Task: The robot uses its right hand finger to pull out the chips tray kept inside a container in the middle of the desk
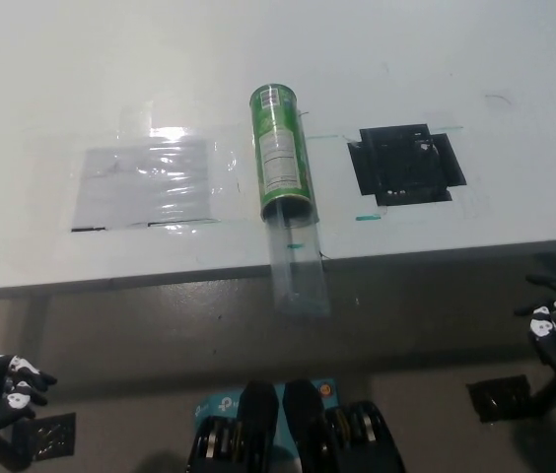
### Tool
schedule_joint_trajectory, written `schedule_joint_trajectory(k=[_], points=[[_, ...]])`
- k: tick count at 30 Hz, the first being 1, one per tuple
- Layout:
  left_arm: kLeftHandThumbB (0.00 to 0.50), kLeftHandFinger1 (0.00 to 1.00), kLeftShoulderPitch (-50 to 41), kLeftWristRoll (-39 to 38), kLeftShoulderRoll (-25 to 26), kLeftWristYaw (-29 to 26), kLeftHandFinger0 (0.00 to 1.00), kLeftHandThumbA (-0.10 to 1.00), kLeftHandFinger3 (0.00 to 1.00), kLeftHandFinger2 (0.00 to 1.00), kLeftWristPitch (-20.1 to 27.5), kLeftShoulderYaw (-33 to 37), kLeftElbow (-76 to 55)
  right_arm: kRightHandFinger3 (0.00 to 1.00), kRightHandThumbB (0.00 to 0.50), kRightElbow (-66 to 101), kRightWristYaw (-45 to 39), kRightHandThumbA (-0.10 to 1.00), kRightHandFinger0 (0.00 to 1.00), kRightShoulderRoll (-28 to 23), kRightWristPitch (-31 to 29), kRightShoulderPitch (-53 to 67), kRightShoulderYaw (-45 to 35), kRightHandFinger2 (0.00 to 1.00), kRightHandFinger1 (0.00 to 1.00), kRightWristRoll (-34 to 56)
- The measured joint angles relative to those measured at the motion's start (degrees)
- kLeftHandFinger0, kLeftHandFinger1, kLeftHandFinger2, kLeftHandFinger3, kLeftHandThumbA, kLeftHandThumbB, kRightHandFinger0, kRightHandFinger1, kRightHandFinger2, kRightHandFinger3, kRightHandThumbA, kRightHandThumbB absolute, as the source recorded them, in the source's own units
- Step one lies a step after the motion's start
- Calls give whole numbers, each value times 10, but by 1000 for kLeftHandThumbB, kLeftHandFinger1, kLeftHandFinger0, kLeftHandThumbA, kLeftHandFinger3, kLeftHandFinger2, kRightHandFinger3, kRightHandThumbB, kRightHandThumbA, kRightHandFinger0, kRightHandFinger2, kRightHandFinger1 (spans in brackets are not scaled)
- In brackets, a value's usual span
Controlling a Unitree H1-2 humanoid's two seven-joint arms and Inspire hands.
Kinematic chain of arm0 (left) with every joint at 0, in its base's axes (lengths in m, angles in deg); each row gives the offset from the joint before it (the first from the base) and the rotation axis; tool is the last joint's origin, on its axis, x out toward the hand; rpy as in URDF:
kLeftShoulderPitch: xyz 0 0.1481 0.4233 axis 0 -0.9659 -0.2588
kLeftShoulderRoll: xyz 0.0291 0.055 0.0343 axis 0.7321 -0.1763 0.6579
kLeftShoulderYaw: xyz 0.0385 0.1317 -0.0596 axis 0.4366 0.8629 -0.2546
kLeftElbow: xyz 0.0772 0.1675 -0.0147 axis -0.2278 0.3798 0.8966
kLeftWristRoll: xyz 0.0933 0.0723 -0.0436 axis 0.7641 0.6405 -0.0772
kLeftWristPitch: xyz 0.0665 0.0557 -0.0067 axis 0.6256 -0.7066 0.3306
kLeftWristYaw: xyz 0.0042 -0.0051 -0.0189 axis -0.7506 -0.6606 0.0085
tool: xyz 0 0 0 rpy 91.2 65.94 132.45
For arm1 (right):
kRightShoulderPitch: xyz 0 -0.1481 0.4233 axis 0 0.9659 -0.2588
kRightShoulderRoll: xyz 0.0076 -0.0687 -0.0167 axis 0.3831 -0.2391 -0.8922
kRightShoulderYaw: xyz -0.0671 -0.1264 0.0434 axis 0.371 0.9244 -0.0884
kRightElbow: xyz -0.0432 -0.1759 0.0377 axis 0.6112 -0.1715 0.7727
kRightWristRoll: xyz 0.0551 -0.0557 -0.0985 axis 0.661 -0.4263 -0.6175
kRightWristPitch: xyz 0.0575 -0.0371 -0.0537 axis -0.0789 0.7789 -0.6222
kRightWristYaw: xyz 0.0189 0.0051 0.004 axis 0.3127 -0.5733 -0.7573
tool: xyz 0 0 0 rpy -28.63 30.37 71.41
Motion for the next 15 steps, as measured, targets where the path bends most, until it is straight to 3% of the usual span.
schedule_joint_trajectory(k=[7,10,12,14,15], points=[[0,508,0,3,-2,0,491,-100,758,588,0,-2,0,652,179,0,5,-100,0,-4,18,-1,3,387,67,2],[0,498,0,3,-5,0,492,-100,744,577,0,-4,0,775,206,0,10,-24,221,-4,28,-3,2,553,342,2],[0,483,0,2,-7,0,477,-100,737,559,0,-8,0,913,186,1,14,23,335,-4,40,-5,3,754,540,2],[0,471,0,2,-10,0,451,-100,740,551,0,-12,0,993,193,1,15,46,382,-7,48,-5,6,864,631,2],[0,482,-1,2,-11,0,456,-100,743,563,0,-12,0,1000,194,1,16,71,460,-9,52,-5,7,959,729,2]])
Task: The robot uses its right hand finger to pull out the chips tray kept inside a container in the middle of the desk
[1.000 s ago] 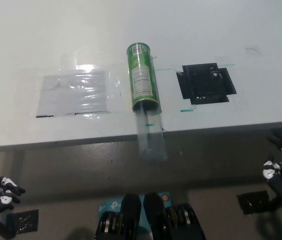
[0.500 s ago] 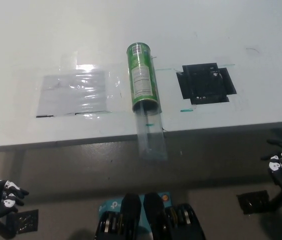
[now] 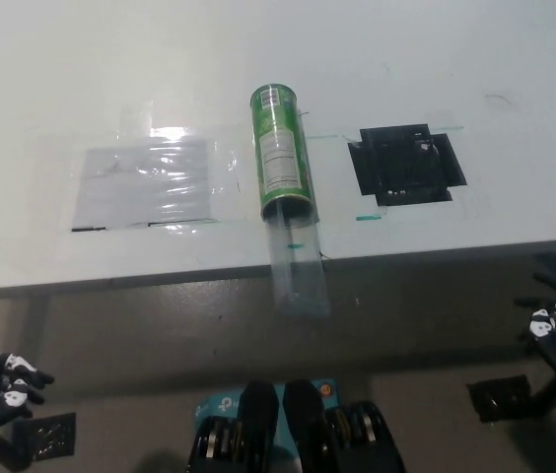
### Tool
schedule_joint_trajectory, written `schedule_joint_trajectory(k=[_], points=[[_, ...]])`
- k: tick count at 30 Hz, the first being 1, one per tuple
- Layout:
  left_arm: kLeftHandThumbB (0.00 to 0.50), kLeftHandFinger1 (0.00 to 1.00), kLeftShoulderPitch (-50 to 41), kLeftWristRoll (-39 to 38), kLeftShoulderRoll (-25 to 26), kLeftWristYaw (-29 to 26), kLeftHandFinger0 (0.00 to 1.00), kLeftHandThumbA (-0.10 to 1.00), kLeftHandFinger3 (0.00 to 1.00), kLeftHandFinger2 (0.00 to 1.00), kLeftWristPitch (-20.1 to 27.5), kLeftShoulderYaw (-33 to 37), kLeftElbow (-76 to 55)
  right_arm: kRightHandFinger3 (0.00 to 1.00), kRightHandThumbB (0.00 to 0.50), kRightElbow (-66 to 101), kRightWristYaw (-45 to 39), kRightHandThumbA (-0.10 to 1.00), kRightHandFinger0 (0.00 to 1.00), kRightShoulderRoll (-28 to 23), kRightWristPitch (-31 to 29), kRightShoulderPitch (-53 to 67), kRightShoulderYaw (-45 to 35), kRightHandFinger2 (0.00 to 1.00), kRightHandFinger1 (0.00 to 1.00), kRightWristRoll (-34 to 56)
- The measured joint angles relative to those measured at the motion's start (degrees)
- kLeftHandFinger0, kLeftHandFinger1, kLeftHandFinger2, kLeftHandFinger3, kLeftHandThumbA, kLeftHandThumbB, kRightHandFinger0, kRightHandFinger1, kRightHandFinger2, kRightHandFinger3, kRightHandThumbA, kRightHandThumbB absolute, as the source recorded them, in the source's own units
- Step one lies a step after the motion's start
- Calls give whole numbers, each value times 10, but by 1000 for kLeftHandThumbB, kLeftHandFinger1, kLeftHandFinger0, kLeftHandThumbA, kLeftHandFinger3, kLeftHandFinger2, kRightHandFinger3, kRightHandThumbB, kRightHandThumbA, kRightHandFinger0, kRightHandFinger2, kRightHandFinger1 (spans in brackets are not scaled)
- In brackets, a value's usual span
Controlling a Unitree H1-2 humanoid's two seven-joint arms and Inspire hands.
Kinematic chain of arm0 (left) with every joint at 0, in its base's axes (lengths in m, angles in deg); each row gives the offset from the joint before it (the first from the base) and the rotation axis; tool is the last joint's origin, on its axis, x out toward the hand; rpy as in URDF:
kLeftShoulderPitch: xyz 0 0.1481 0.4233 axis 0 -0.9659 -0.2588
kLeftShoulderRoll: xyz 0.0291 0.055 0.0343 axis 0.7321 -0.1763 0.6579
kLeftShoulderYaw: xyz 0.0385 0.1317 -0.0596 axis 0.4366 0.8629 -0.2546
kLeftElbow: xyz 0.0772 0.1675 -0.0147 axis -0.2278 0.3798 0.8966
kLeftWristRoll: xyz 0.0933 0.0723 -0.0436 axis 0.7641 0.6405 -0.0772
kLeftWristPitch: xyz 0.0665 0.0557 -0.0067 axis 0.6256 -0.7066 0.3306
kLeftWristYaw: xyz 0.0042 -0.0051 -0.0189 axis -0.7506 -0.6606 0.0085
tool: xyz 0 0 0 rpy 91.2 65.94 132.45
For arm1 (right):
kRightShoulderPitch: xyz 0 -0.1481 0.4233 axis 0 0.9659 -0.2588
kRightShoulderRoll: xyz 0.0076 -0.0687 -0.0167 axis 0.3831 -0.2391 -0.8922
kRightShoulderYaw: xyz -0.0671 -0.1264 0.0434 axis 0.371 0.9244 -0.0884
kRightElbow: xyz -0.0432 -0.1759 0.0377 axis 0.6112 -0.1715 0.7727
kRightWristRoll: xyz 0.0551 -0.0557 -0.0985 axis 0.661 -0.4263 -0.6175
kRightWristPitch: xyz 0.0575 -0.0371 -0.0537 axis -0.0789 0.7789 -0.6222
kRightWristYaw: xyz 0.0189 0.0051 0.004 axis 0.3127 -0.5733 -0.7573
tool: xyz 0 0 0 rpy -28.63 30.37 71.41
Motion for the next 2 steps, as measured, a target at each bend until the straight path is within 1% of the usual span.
schedule_joint_trajectory(k=[1,2], points=[[0,486,0,0,-2,0,458,-100,744,566,0,-1,0,1000,194,0,0,82,494,-3,5,0,3,1000,774,0],[0,481,0,0,-3,0,456,-100,745,559,0,-1,0,1000,192,0,0,118,583,-5,11,0,6,1000,875,0]])
